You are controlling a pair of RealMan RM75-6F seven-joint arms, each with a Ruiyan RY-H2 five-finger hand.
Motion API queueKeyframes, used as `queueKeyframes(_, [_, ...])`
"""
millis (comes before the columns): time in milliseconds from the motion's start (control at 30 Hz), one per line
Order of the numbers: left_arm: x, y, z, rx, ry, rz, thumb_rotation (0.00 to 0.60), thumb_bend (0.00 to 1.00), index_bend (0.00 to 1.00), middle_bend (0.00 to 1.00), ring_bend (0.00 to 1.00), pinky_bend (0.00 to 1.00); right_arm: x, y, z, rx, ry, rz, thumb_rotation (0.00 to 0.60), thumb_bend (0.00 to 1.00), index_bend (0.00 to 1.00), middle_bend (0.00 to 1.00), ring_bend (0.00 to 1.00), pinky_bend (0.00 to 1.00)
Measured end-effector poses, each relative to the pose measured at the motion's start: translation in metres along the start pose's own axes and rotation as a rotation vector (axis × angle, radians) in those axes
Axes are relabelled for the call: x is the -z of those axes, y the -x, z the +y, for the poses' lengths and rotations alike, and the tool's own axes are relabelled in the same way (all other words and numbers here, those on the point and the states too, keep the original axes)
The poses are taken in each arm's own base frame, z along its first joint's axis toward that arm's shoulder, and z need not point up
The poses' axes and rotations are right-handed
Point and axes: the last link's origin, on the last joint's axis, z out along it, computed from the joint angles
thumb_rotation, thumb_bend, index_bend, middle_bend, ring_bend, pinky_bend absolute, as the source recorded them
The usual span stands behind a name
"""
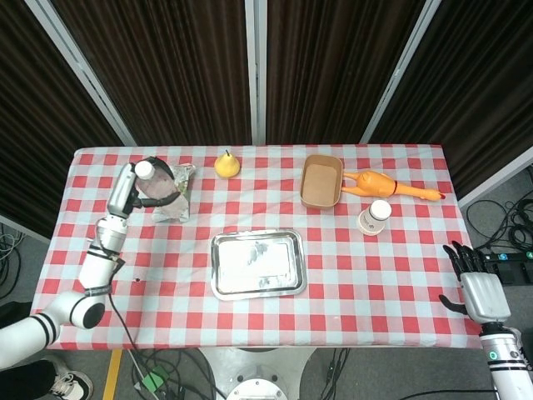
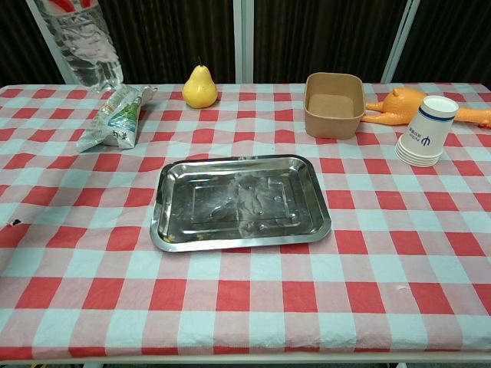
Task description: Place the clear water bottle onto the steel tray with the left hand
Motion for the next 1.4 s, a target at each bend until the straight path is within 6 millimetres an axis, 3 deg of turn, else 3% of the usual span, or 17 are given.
queueKeyframes(133, [0.008,0.040,0.007,0.073,0.019,-0.076,0.600,0.26,0.59,0.64,0.51,0.53,0.000,-0.004,-0.002,0.001,-0.005,0.013,0.600,0.11,0.00,0.00,0.00,0.00])
queueKeyframes(333, [0.009,0.026,-0.002,0.031,-0.014,-0.040,0.600,0.26,0.59,0.64,0.51,0.53,0.001,-0.003,0.003,-0.004,0.007,0.009,0.600,0.11,0.00,0.00,0.00,0.00])
queueKeyframes(467, [0.012,0.041,0.000,0.059,-0.013,-0.070,0.600,0.26,0.59,0.64,0.51,0.53,0.000,-0.001,0.002,-0.008,0.003,0.004,0.600,0.11,0.00,0.00,0.00,0.00])
queueKeyframes(867, [0.030,0.135,0.014,0.211,0.007,-0.175,0.600,0.25,0.59,0.64,0.51,0.53,-0.003,-0.001,0.000,-0.010,-0.001,0.003,0.600,0.11,0.00,0.00,0.00,0.00])
queueKeyframes(1100, [0.037,0.162,0.003,0.154,0.048,-0.180,0.600,0.25,0.59,0.64,0.51,0.53,-0.004,-0.003,0.003,-0.010,0.006,0.004,0.600,0.11,0.00,0.00,0.00,0.00])
queueKeyframes(1400, [0.045,0.179,-0.022,0.047,0.093,-0.185,0.600,0.25,0.59,0.64,0.51,0.53,-0.006,-0.003,0.003,-0.009,0.012,-0.001,0.600,0.11,0.00,0.00,0.00,0.00])
